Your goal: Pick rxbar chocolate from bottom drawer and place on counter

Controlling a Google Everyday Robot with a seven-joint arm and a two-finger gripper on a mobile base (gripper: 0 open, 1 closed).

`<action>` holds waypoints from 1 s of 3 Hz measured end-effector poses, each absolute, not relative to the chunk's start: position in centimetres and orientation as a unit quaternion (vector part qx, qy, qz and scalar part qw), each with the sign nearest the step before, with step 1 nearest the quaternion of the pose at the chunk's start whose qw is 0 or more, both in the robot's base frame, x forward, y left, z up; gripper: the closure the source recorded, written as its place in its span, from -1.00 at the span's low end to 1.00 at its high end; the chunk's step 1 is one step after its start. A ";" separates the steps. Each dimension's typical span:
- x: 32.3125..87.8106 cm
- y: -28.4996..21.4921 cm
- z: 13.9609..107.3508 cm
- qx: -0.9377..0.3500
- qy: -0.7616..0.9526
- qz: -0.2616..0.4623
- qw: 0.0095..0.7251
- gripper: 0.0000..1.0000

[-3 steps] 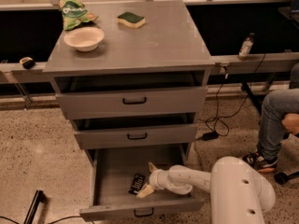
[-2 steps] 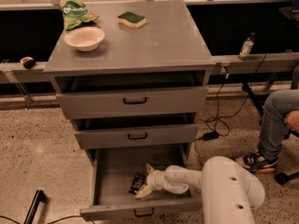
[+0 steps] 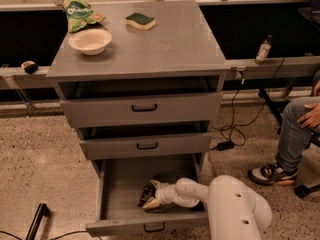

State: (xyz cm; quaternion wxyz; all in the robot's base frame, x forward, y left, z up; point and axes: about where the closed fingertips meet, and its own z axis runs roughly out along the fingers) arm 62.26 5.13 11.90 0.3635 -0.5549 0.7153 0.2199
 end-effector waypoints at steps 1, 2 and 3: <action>62.3 5.4 10.3 -0.555 0.718 0.228 0.355 -0.15; 62.2 5.5 10.3 -0.556 0.718 0.229 0.351 0.31; 62.4 5.8 10.9 -0.550 0.713 0.235 0.365 0.75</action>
Offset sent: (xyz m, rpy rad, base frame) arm 0.0005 0.0067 -0.0386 -0.0189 0.0563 0.0297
